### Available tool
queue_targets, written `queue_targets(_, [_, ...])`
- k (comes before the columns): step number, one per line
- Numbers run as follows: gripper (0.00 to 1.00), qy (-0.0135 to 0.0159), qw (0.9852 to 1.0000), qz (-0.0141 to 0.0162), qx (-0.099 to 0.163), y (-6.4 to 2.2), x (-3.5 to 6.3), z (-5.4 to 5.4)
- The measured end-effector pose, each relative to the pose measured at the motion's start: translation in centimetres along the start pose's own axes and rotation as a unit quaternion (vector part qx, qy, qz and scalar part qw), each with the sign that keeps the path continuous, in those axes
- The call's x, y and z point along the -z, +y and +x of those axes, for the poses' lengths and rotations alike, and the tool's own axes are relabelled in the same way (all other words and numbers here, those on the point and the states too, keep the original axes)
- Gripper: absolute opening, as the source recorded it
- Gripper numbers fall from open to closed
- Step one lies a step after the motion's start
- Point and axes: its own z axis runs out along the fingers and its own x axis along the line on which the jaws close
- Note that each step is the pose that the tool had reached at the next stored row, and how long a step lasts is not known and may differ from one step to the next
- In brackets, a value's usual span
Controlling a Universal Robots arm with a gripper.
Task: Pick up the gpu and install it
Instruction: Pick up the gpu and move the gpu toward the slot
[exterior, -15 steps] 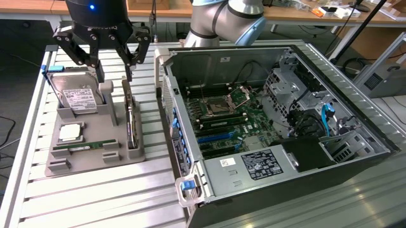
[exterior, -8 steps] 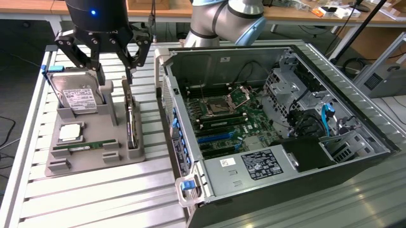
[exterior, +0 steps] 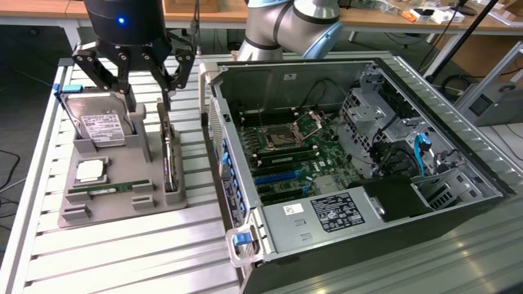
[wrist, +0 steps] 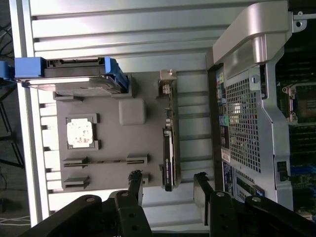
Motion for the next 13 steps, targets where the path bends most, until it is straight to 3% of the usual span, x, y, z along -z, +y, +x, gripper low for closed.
queue_targets(13, [0.54,0.0000,1.0000,0.0000,0.000,-0.03,-0.69,0.02])
